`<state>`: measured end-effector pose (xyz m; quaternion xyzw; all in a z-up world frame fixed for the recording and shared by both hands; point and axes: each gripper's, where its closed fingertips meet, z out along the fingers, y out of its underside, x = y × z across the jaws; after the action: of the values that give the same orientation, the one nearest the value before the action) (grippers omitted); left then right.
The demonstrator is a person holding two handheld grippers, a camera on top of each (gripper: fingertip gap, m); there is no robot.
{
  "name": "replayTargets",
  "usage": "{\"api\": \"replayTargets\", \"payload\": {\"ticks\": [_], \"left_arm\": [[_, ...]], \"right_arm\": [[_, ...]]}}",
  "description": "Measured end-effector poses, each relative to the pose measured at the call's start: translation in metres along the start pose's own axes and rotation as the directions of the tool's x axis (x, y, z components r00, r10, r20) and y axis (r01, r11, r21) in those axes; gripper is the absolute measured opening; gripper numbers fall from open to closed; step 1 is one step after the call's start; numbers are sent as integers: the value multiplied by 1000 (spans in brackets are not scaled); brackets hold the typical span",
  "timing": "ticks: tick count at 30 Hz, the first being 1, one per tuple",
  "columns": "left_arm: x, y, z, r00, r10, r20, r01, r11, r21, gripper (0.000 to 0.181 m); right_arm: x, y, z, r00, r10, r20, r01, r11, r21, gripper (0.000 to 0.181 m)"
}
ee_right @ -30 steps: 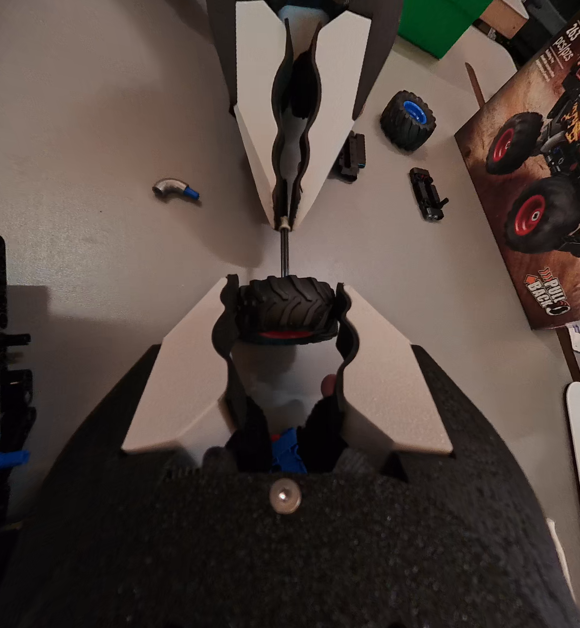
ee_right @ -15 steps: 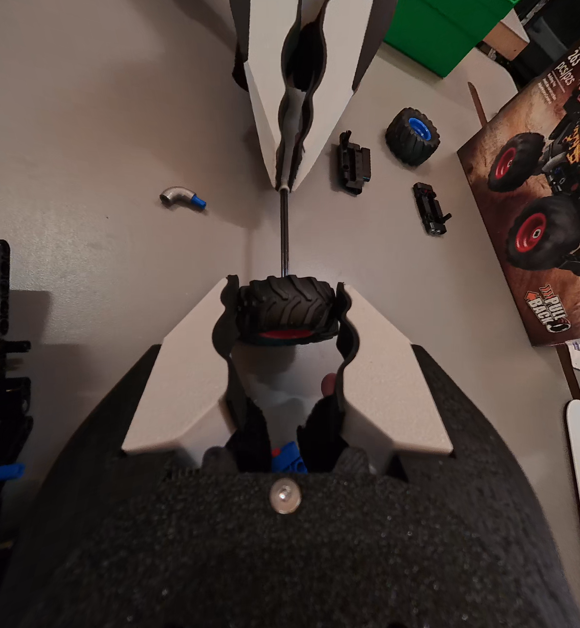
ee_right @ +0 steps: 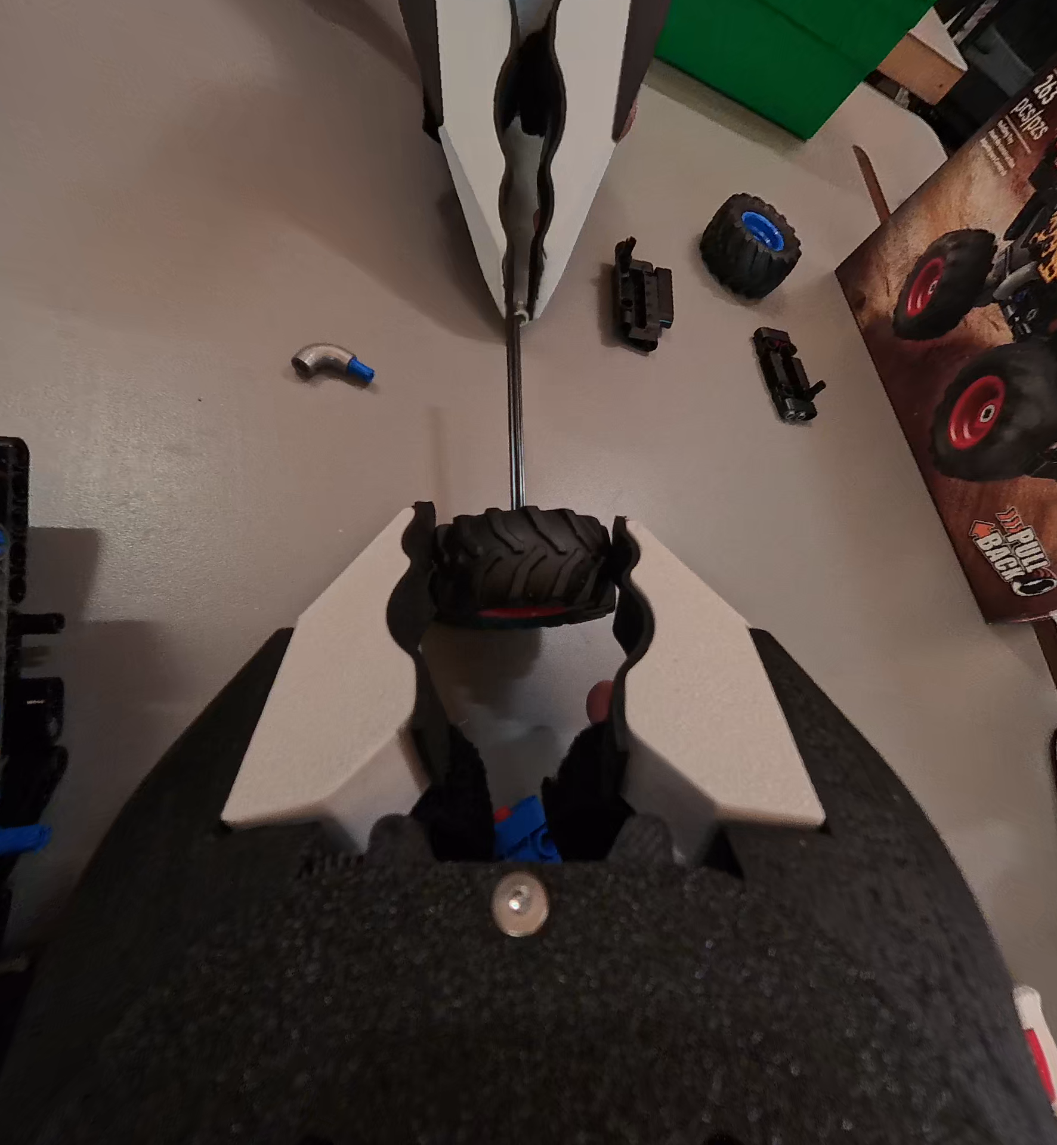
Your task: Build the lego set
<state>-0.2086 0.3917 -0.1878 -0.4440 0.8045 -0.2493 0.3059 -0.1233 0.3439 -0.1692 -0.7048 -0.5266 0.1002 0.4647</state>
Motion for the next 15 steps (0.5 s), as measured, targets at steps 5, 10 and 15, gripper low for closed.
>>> {"api": "replayTargets", "payload": {"ticks": [5, 10, 15], "left_arm": [[-6, 11, -1, 1000, -29, 9, 29, 999, -45, 6], [-44, 31, -48, 985, -49, 164, 71, 988, -134, 6], [-125, 72, -200, 751, -279, 599, 374, 927, -37, 6]], "right_arm": [[1, 0, -1, 1000, 22, 3, -22, 1000, 13, 59], [1, 1, -2, 1000, 30, -1, -30, 999, 25, 59], [1, 1, -1, 1000, 31, 0, -31, 999, 27, 59]]}}
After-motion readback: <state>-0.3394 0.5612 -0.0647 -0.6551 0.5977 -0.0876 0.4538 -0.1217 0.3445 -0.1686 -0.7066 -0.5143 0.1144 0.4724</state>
